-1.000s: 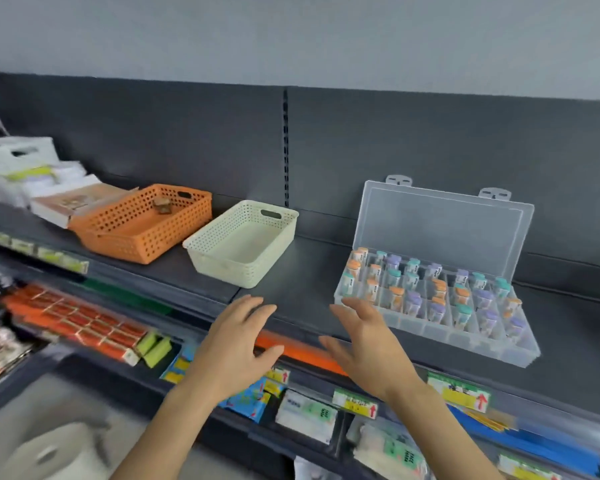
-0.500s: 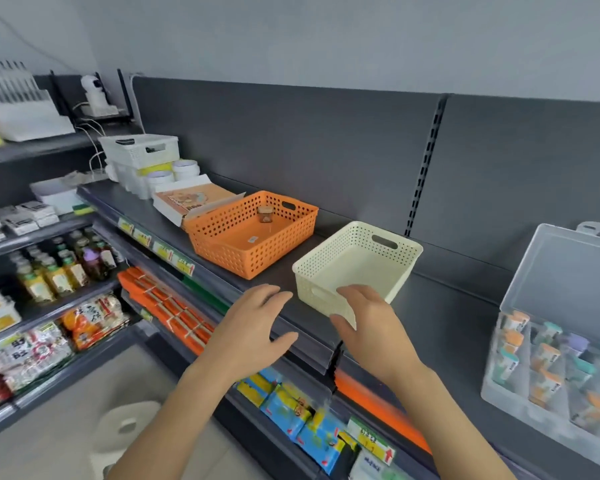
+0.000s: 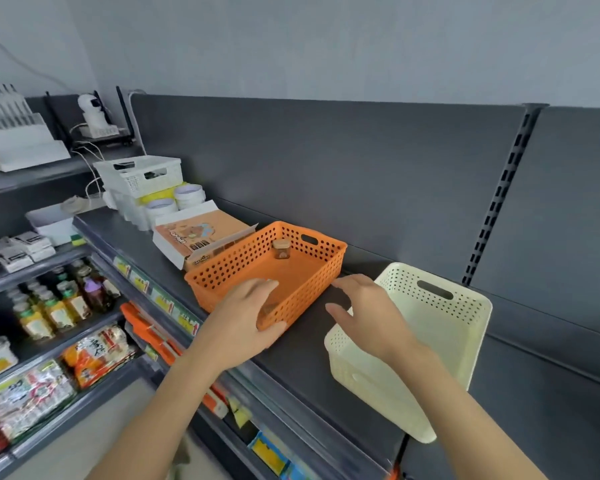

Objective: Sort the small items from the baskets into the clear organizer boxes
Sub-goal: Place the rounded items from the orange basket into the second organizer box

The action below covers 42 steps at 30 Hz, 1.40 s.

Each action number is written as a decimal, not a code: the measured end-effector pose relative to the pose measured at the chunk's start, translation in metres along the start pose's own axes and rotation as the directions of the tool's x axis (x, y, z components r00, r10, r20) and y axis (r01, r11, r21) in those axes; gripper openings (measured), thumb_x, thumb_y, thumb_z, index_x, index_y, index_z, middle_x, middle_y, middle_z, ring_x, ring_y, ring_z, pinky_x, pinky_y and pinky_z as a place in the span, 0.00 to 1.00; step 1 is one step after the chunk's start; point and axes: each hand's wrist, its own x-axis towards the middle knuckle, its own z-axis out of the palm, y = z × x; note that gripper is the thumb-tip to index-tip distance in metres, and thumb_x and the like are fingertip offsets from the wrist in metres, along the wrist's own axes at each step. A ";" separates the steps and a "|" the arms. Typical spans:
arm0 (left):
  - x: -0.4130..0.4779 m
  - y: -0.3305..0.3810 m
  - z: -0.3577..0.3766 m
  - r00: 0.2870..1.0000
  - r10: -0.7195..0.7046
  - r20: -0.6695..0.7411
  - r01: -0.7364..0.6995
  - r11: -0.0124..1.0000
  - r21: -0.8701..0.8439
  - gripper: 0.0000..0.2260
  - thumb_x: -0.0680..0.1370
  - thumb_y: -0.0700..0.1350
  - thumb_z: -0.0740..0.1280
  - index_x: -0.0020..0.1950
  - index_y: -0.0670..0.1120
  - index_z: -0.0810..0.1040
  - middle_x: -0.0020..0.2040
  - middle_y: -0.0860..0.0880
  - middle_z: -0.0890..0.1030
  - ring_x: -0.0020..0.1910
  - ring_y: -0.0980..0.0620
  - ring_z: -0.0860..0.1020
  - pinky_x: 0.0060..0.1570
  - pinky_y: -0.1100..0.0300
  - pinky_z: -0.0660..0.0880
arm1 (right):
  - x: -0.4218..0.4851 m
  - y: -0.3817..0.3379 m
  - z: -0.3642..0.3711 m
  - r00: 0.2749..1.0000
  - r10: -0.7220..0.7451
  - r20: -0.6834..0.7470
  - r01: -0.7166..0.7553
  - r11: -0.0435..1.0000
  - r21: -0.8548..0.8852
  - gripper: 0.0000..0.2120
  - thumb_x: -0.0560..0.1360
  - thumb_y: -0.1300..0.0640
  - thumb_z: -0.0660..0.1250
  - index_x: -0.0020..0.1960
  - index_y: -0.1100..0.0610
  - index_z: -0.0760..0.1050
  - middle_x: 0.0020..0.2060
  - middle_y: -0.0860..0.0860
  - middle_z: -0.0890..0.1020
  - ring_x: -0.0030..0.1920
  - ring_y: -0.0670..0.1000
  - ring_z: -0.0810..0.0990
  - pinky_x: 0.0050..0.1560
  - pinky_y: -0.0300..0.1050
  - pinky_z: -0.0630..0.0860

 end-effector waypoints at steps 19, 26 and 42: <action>0.183 -0.130 0.030 0.912 0.343 0.228 -0.325 0.939 -0.113 0.28 0.78 0.56 0.64 0.76 0.53 0.59 0.74 0.58 0.57 0.69 0.59 0.65 0.65 0.61 0.67 | 0.131 -0.015 0.068 0.963 0.233 -0.137 -0.240 0.970 -0.038 0.19 0.78 0.52 0.64 0.67 0.54 0.71 0.63 0.48 0.75 0.63 0.47 0.73 0.57 0.31 0.64; 0.246 -0.144 0.064 0.886 0.343 0.313 -0.352 0.936 -0.031 0.19 0.78 0.47 0.64 0.67 0.45 0.67 0.66 0.49 0.68 0.64 0.49 0.71 0.61 0.54 0.72 | 0.145 -0.025 0.087 0.928 0.320 -0.192 -0.331 0.943 -0.027 0.18 0.77 0.52 0.64 0.66 0.54 0.72 0.63 0.48 0.75 0.62 0.47 0.74 0.59 0.35 0.68; 0.271 -0.141 0.086 0.810 0.414 0.416 -0.408 0.907 -0.106 0.19 0.72 0.45 0.72 0.58 0.47 0.68 0.51 0.52 0.74 0.47 0.52 0.74 0.41 0.61 0.71 | 0.148 -0.026 0.102 0.903 0.382 -0.195 -0.402 0.912 -0.077 0.17 0.78 0.52 0.62 0.66 0.53 0.72 0.62 0.47 0.75 0.60 0.46 0.75 0.58 0.38 0.72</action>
